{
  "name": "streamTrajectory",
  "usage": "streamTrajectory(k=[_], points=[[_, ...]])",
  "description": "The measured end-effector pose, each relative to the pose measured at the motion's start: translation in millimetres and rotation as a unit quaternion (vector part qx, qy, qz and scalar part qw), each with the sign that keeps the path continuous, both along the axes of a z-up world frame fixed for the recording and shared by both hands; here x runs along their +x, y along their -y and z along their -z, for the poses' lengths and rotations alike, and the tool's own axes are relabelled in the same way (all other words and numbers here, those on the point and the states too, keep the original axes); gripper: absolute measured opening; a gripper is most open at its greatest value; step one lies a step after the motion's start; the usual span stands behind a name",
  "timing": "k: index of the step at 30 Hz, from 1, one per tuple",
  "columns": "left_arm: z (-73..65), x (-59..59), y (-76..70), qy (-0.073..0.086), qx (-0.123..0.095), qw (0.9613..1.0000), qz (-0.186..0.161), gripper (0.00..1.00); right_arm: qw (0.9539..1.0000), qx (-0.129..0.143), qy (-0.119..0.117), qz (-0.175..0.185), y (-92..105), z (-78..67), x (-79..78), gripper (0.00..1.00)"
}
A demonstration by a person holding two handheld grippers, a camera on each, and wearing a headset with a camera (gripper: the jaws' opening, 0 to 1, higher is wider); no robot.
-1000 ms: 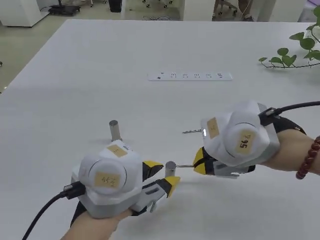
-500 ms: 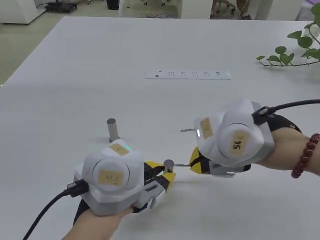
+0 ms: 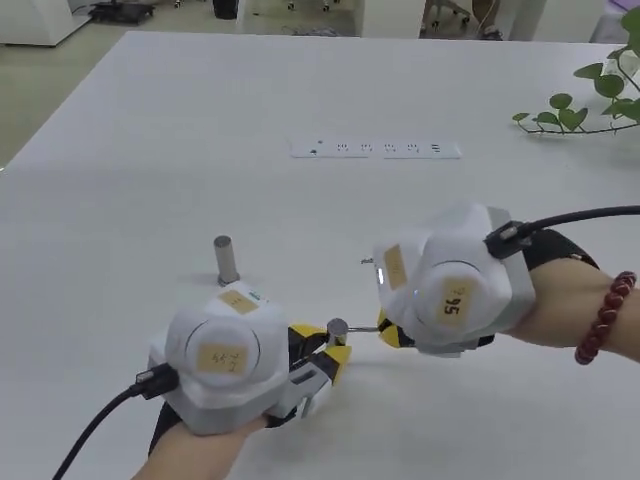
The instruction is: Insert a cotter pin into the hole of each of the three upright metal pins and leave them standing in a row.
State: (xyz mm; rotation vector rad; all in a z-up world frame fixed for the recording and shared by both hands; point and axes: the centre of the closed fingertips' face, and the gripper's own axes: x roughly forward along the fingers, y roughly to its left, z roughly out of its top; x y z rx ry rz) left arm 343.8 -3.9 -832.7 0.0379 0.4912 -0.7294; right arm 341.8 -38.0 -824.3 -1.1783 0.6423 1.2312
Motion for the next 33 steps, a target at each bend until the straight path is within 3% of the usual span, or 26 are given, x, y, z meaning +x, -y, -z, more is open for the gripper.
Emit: streamTrajectory(k=[22,33], points=[[0.9,-1.4,2.0,-0.014,-0.02,0.9997,-0.004,0.13,0.9991,0.039,-0.014,-0.004,-25.8,-3.5,-5.7,0.04],[1.8,-1.4,1.7,-0.016,-0.024,0.9995,-0.009,0.13,0.9984,0.053,-0.017,-0.006,-27.7,-3.5,-5.6,0.05]])
